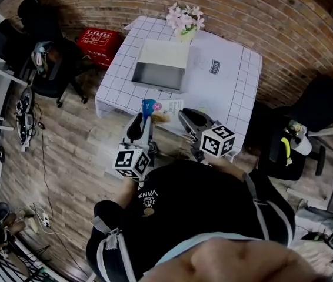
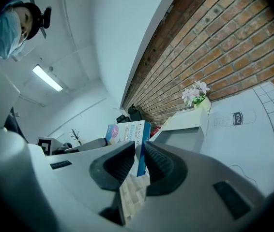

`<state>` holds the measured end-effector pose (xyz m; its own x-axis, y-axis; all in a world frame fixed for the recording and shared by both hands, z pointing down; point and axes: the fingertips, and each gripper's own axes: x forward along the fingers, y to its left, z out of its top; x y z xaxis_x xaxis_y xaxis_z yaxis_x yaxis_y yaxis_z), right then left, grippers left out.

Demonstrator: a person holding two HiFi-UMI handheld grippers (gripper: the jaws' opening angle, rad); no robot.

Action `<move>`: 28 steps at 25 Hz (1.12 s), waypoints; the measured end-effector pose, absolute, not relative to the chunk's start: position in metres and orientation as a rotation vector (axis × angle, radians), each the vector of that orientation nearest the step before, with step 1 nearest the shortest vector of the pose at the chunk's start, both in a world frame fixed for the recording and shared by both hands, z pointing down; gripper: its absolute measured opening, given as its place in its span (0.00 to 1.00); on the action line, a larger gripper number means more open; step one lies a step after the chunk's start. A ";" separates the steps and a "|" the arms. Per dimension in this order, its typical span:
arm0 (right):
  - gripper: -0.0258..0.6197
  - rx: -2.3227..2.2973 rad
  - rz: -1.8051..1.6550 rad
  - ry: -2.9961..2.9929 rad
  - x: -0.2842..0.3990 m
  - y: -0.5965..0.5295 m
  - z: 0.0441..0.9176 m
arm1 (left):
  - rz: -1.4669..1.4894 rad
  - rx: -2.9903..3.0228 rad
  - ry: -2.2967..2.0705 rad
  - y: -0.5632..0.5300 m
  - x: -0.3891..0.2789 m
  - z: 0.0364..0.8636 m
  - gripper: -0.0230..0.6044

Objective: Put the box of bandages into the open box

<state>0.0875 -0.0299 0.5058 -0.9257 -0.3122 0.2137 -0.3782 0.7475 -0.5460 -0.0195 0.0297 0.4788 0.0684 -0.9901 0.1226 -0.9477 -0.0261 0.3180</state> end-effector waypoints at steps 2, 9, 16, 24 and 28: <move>0.13 0.585 0.924 -2.841 0.074 -0.035 0.503 | -0.187 2.052 -1.926 0.023 -0.034 0.477 0.23; 0.13 0.689 0.935 -2.844 0.035 -0.049 0.501 | -0.186 2.106 -1.860 0.003 -0.077 0.475 0.23; 0.13 0.807 0.936 -2.823 0.005 -0.062 0.506 | -0.170 2.164 -1.765 -0.018 -0.111 0.482 0.23; 0.13 0.957 0.958 -2.795 -0.019 -0.067 0.511 | -0.150 2.243 -1.649 -0.035 -0.138 0.486 0.23; 0.13 1.036 0.956 -2.785 -0.027 -0.067 0.512 | -0.144 2.282 -1.592 -0.039 -0.148 0.488 0.23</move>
